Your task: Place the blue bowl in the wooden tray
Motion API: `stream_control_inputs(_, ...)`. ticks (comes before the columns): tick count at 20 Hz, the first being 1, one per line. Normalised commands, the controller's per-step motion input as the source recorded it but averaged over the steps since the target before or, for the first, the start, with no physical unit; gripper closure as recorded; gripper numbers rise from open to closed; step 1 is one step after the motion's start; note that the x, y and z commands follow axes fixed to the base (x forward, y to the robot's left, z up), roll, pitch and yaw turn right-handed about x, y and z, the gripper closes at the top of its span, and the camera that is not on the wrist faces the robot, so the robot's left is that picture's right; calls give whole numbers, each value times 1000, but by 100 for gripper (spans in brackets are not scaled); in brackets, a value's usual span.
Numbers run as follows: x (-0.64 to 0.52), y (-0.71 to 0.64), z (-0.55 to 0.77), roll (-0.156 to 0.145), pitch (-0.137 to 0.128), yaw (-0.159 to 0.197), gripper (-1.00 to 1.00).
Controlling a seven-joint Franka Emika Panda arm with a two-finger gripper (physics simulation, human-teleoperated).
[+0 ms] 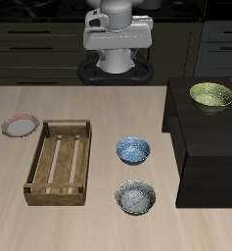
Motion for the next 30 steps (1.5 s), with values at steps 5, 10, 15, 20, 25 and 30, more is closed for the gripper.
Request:
stream_control_inputs(5, 335, -46, -53, -44, -20, 22, -100)
stream_control_inputs(10, 406, -80, -62, -29, -9, -21, -100)
stream_control_inputs(15, 410, -103, -200, -42, 35, -25, -100)
stream_control_inputs(20, 181, 70, -245, 1, 7, 20, -100)
stream_control_inputs(25, 88, 153, -325, 26, 20, 3, -100)
stream_control_inputs(30, 83, 86, -299, 11, -12, 22, -100)
